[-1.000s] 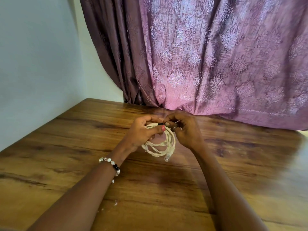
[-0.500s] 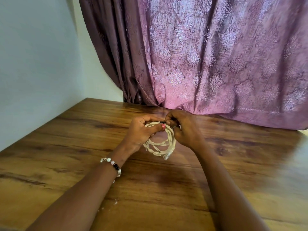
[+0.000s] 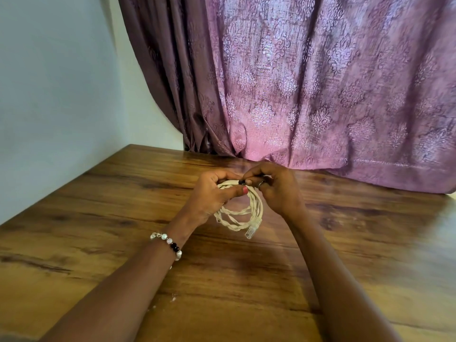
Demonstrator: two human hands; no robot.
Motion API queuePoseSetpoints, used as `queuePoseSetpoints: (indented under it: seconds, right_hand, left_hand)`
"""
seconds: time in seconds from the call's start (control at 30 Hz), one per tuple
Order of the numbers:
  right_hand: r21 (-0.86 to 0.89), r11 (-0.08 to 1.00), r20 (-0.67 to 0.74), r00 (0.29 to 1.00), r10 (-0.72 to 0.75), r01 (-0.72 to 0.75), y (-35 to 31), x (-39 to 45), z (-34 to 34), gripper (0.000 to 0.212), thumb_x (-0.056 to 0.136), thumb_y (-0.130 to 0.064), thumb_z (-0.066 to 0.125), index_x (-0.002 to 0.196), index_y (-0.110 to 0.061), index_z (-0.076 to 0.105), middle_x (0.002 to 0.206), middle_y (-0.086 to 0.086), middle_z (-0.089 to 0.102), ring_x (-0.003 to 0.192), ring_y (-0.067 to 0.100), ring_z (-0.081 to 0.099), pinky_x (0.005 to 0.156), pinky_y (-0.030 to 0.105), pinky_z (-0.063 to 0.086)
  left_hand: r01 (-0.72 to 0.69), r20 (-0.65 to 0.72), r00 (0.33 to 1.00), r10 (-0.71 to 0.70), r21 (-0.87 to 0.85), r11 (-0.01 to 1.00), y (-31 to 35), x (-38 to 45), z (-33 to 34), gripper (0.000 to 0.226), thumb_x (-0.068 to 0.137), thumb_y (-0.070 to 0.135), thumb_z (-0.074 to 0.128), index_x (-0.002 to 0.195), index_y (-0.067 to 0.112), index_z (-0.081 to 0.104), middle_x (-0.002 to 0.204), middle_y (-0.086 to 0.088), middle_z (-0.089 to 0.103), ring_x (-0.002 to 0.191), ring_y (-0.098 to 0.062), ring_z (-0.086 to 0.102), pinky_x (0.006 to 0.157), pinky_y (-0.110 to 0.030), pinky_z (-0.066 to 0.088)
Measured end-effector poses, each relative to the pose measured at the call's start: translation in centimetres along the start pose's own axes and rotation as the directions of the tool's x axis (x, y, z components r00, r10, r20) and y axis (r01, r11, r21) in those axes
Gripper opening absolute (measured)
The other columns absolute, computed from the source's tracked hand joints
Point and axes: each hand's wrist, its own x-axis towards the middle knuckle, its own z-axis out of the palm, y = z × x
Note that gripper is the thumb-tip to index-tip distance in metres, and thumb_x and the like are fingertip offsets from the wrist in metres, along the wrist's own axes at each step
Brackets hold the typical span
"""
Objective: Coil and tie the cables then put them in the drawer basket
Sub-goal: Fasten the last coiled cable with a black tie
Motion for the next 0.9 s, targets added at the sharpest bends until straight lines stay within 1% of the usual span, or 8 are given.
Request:
queuePoseSetpoints:
  seconds: [0.1,0.17,0.23,0.4,0.5,0.67,0.77,0.9]
  right_hand:
    - [0.262,0.948,-0.010,0.982,0.187,-0.178,0.2,-0.3,0.0,0.015,0.077,0.007,0.070,0.086,-0.006,0.071,0.077,0.000,0.068,0.074,0.007,0.061,0.071,0.026,0.052]
    - [0.409,0.886,0.028,0.973,0.229,-0.220,0.4,-0.6,-0.3,0.020,0.079,0.012,0.065,0.087,-0.006,0.070,0.077,-0.002,0.071,0.074,0.009,0.064,0.069,0.023,0.054]
    - [0.448,0.865,0.052,0.972,0.229,-0.228,0.5,-0.7,-0.5,0.025,0.080,0.016,0.062,0.083,-0.008,0.069,0.073,-0.004,0.071,0.071,0.010,0.065,0.066,0.022,0.054]
    - [0.255,0.953,0.088,0.986,0.145,-0.163,0.6,-0.5,-0.6,0.028,0.081,0.013,0.063,0.078,-0.015,0.067,0.074,0.002,0.066,0.072,0.015,0.061,0.065,0.025,0.052]
    - [0.073,0.996,0.132,0.990,0.040,-0.050,0.3,-0.4,-0.8,0.030,0.082,0.009,0.063,0.075,-0.020,0.064,0.071,-0.010,0.061,0.068,-0.001,0.057,0.064,0.015,0.046]
    - [-0.073,0.997,0.093,0.995,-0.022,0.029,0.2,-0.3,-0.4,0.017,0.078,0.010,0.063,0.075,-0.006,0.066,0.069,-0.017,0.057,0.069,-0.011,0.055,0.061,0.004,0.038]
    - [-0.127,0.991,0.050,0.998,-0.042,0.048,0.4,-0.1,-0.1,0.017,0.076,0.008,0.063,0.076,-0.008,0.066,0.069,-0.020,0.056,0.069,-0.011,0.055,0.061,0.006,0.039]
    - [-0.102,0.995,0.013,1.000,0.009,-0.008,0.3,0.1,0.2,0.018,0.076,0.007,0.063,0.078,-0.009,0.070,0.069,-0.021,0.059,0.069,-0.010,0.058,0.065,0.019,0.048]
  left_hand:
    - [-0.006,0.007,1.000,0.006,-0.007,1.000,-0.1,0.3,-0.2,0.025,0.070,-0.001,0.079,0.088,0.013,0.071,0.076,0.005,0.073,0.070,-0.004,0.066,0.062,-0.018,0.052]
    - [0.001,-0.001,1.000,-0.001,-0.021,1.000,-0.2,0.4,-0.3,0.025,0.068,0.002,0.080,0.088,0.015,0.072,0.078,0.004,0.074,0.071,-0.007,0.067,0.064,-0.021,0.054]
    - [-0.002,-0.008,1.000,0.002,-0.010,1.000,-0.3,0.5,-0.6,0.025,0.067,0.003,0.081,0.087,0.014,0.072,0.077,0.002,0.073,0.070,-0.010,0.065,0.064,-0.024,0.053]
    - [-0.011,0.031,0.999,0.010,0.004,1.000,-0.1,0.3,-0.7,0.026,0.067,-0.003,0.080,0.085,0.014,0.072,0.077,0.004,0.074,0.071,-0.009,0.067,0.065,-0.023,0.054]
    - [-0.010,0.063,0.998,0.009,0.018,1.000,0.0,0.1,-0.4,0.028,0.068,-0.006,0.079,0.084,0.015,0.071,0.077,0.009,0.074,0.072,-0.003,0.067,0.064,-0.017,0.052]
    - [-0.021,0.061,0.998,0.020,0.021,1.000,0.1,-0.1,-0.3,0.027,0.068,-0.005,0.079,0.083,0.016,0.069,0.075,0.012,0.073,0.071,-0.001,0.067,0.063,-0.015,0.050]
    - [-0.020,0.035,0.999,0.019,0.016,1.000,0.2,-0.2,-0.1,0.027,0.069,-0.004,0.079,0.082,0.017,0.069,0.073,0.011,0.073,0.069,-0.001,0.066,0.062,-0.016,0.051]
    - [-0.012,0.002,1.000,0.011,0.039,0.999,0.1,-0.1,-0.1,0.025,0.070,0.000,0.080,0.082,0.018,0.069,0.072,0.009,0.072,0.068,-0.003,0.065,0.061,-0.019,0.052]
